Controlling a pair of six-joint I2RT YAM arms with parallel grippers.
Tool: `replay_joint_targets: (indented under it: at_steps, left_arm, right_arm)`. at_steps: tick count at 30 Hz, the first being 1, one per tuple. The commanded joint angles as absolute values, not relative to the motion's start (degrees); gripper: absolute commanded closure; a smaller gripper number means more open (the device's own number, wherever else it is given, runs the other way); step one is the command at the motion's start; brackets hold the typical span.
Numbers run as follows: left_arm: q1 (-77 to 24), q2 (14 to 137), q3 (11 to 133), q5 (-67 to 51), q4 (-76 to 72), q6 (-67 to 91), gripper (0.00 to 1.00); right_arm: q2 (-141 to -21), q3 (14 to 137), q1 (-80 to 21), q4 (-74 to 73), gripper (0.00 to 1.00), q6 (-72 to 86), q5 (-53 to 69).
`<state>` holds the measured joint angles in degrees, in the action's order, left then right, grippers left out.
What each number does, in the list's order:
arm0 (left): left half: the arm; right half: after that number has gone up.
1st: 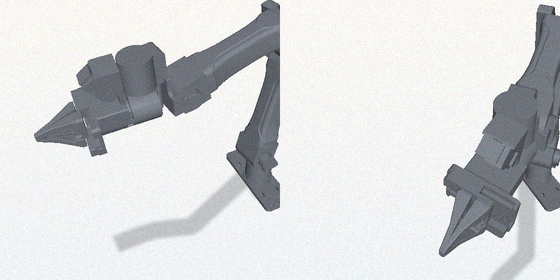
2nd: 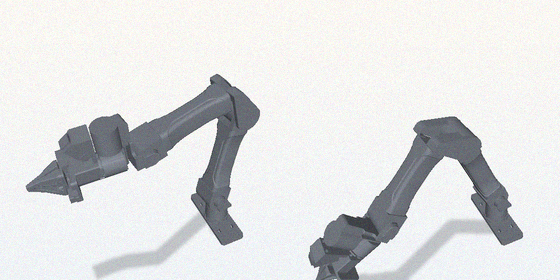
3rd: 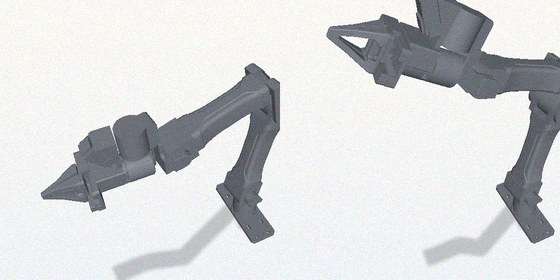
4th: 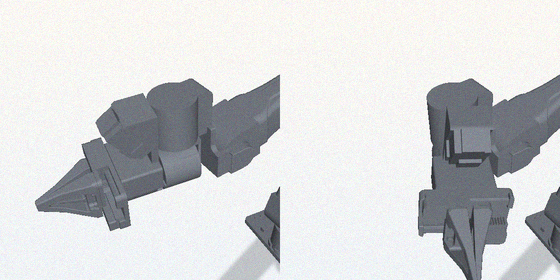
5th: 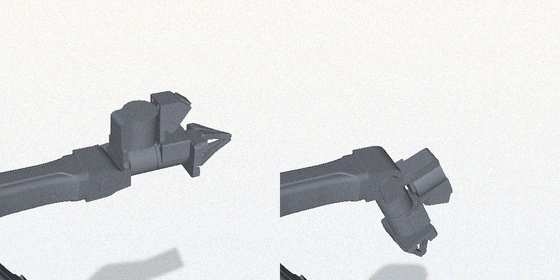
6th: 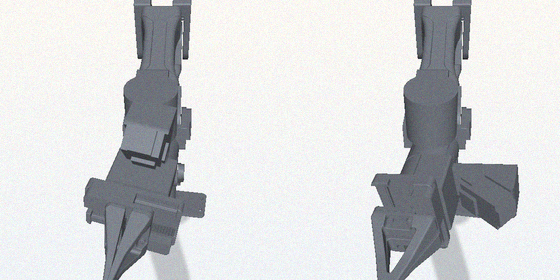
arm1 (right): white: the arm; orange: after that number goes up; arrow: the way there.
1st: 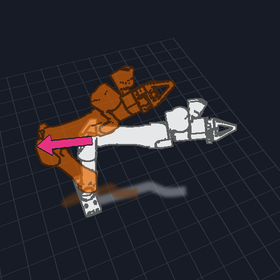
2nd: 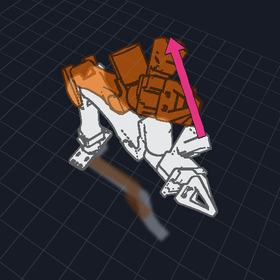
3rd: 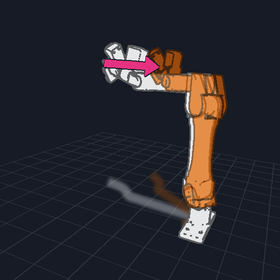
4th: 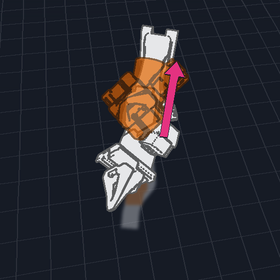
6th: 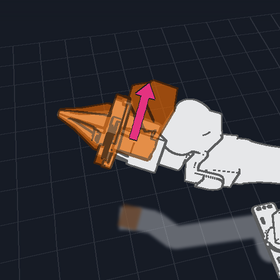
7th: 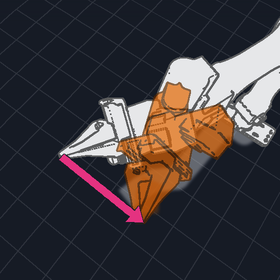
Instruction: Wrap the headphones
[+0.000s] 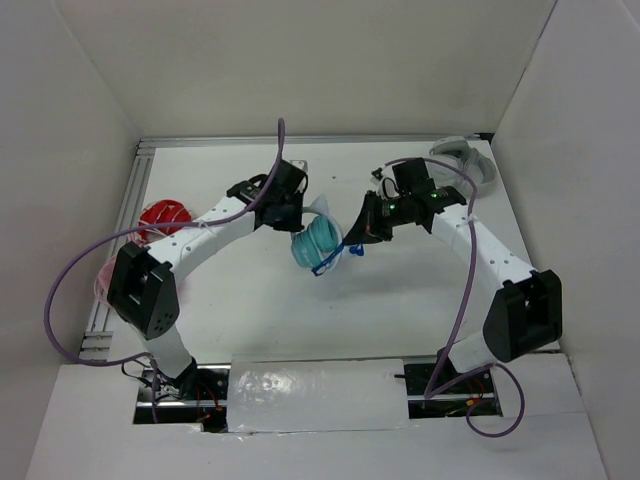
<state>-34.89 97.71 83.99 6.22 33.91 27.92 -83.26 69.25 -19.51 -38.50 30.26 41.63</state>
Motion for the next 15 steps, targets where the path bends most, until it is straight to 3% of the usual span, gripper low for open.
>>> replay_joint_targets:
  at_steps: [1,15]
  left_arm:
    - [-36.2,97.9,86.8,8.7,40.4,37.8,1.0]
    - [-38.9,99.2,87.6,-4.7,33.0,52.9,1.0]
  right_arm:
    - [-83.4,74.0,-19.5,-34.2,1.0,38.1,31.2]
    - [-87.3,76.2,-21.5,-37.2,1.0,48.9,5.3]
